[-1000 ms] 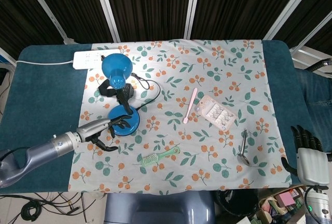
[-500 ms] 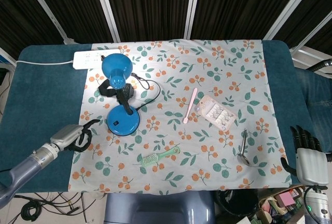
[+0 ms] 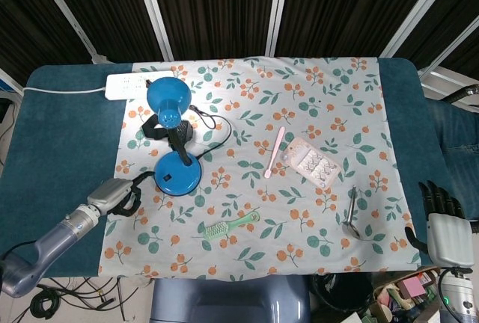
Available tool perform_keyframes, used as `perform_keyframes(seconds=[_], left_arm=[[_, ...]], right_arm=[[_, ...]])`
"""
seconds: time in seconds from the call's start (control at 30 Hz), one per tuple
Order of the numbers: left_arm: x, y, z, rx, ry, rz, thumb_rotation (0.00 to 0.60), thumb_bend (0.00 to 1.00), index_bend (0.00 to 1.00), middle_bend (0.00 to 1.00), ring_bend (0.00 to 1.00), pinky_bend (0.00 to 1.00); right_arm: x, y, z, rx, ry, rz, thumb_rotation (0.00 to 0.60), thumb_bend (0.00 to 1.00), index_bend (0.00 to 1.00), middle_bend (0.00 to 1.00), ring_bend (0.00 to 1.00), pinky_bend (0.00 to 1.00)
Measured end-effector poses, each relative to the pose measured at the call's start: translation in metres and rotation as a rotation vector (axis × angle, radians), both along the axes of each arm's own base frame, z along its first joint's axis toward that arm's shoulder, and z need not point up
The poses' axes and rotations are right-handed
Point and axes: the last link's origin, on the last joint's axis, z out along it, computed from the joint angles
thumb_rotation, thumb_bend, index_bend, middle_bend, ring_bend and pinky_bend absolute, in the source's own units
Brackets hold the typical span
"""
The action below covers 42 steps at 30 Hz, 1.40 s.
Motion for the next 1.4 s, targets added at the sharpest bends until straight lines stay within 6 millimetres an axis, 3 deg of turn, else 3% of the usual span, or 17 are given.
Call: perform_keyframes(seconds=[0.43, 1.4], left_arm=[[0.009, 0.003, -0.021, -0.043, 0.016, -0.004, 0.600, 0.55, 0.03, 0.62, 0.70, 0.78], [0.011, 0.005, -0.035, -0.108, 0.056, 0.003, 0.600, 0.55, 0.07, 0.61, 0.70, 0.78]], right_arm=[[0.000, 0.000, 0.001, -0.001, -0.003, 0.000, 0.600, 0.20, 0.00, 0.04, 0.06, 0.13], [-0.001, 0.000, 0.001, -0.001, -0.004, 0.000, 0.600, 0.20, 0.00, 0.04, 0.06, 0.13]])
